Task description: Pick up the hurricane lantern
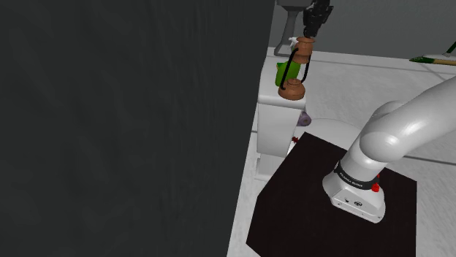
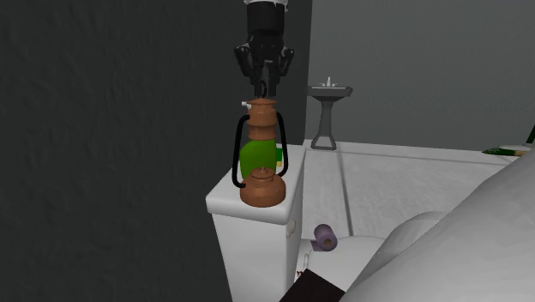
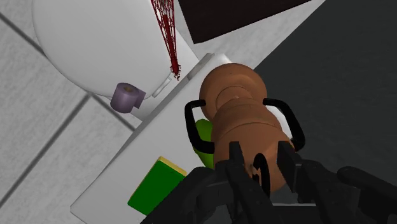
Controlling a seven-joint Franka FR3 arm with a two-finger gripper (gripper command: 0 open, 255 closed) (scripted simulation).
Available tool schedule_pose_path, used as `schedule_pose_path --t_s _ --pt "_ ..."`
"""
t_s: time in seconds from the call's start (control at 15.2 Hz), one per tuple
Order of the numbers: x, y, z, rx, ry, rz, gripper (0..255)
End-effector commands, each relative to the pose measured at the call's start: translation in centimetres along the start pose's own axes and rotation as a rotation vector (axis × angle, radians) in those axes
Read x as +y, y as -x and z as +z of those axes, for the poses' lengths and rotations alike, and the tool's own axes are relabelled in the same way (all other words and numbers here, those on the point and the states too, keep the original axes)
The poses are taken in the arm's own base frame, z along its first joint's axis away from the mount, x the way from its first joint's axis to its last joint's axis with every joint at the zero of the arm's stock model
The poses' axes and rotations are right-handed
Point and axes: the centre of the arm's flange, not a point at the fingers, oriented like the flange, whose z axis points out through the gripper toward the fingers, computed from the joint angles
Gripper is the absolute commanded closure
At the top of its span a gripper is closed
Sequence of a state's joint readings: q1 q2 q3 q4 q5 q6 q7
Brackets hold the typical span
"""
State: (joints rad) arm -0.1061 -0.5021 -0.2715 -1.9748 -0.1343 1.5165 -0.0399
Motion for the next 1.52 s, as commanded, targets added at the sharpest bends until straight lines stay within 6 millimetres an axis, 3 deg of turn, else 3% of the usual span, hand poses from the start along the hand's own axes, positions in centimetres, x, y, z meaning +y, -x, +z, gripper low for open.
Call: schedule_pose_path --t_s 0.0,0.46,1.45 --pt "0.0 0.0 0.0 0.000 0.000 0.000 255" --pt "0.0 0.0 0.0 0.000 0.000 0.000 255" --pt "0.1 -0.2 -7.9 0.000 0.000 0.000 255"
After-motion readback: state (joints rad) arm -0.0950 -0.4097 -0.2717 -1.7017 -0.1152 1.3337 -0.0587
